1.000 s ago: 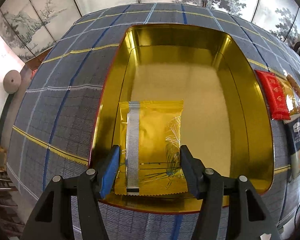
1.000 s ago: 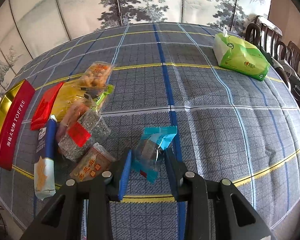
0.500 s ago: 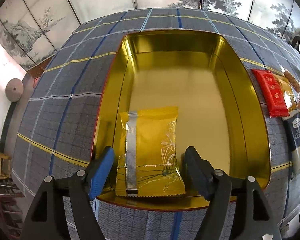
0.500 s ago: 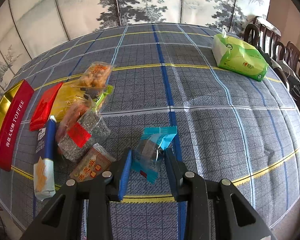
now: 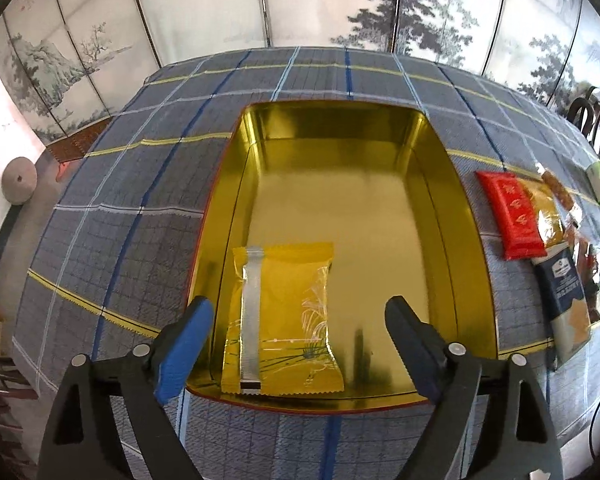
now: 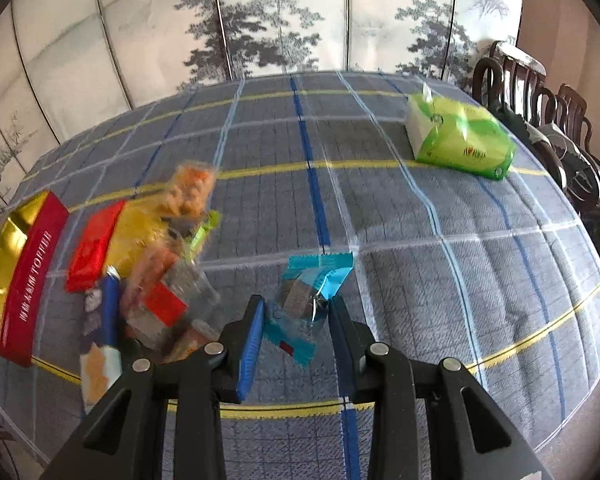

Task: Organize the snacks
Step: 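Carry the yellow packet into the gold tin and open the left tool, then carry the teal candy over the gold tin and release it from the right tool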

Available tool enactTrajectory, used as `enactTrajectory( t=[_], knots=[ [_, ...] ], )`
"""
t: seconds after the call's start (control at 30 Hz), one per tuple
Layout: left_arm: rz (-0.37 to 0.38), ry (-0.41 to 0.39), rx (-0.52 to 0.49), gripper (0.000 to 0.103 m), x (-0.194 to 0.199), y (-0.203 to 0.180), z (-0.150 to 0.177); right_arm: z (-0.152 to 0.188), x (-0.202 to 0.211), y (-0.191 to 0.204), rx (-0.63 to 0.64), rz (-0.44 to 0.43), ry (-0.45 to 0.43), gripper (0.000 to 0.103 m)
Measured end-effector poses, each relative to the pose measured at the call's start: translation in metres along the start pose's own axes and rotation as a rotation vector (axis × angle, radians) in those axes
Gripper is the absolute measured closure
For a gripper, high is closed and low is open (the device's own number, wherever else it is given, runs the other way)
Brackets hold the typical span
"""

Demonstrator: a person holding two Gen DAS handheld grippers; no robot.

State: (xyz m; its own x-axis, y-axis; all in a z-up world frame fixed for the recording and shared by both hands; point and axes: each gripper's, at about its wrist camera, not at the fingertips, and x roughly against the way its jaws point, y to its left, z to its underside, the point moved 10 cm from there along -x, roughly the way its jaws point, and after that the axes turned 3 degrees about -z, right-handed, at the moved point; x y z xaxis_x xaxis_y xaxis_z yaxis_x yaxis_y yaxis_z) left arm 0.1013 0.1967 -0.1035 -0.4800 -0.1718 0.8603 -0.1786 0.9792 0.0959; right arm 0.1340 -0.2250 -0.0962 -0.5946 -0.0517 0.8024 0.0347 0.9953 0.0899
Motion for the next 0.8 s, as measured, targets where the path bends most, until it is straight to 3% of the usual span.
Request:
enactTrajectory(
  t=[0.33,0.53,0.8],
  knots=[
    [0.017,-0.05,0.086,0.01,0.023,0.019,-0.005,-0.027,0.026,0.07,0.104,-0.109,-0.063,0.07],
    [-0.035,-0.081,0.147,0.007,0.036,0.047,-0.004,-0.027,0.032,0.131,0.195,-0.199,-0.066,0.07],
    [-0.085,-0.063,0.214,0.007,0.036,0.082,0.011,-0.012,0.037,0.221,0.316,-0.337,-0.033,0.07]
  ],
)
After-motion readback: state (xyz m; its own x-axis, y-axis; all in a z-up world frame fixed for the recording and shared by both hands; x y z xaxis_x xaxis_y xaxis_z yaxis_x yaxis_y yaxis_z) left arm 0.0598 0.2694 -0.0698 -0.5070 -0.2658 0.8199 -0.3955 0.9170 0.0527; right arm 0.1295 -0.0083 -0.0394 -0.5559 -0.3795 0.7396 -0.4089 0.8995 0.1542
